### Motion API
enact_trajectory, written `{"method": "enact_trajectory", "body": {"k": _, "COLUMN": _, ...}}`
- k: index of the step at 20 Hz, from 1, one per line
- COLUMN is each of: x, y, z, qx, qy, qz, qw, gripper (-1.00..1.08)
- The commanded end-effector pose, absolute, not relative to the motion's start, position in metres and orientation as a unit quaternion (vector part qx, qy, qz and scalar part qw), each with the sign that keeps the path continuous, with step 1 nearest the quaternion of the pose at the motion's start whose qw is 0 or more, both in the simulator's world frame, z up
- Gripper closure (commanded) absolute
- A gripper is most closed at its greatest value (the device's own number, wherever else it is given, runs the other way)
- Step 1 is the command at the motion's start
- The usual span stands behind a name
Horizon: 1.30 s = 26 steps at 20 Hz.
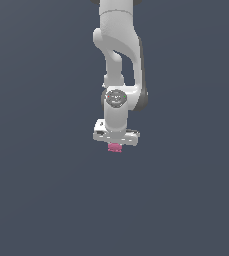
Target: Pick up the object and move it to a goal position.
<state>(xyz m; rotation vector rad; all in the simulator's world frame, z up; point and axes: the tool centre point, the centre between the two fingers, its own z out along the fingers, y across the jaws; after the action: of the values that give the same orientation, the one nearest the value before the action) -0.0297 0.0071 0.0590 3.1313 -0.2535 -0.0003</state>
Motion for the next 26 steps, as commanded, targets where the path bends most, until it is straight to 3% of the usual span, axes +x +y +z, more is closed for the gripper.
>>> {"method": "enact_trajectory", "body": {"k": 1, "x": -0.03, "y": 0.004, "z": 0.072, "qx": 0.997, "qy": -0.081, "qz": 0.0, "qw": 0.0, "gripper": 1.08}}
{"method": "enact_trajectory", "body": {"k": 26, "x": -0.043, "y": -0.065, "z": 0.324, "qx": 0.997, "qy": -0.081, "qz": 0.0, "qw": 0.0, "gripper": 1.08}}
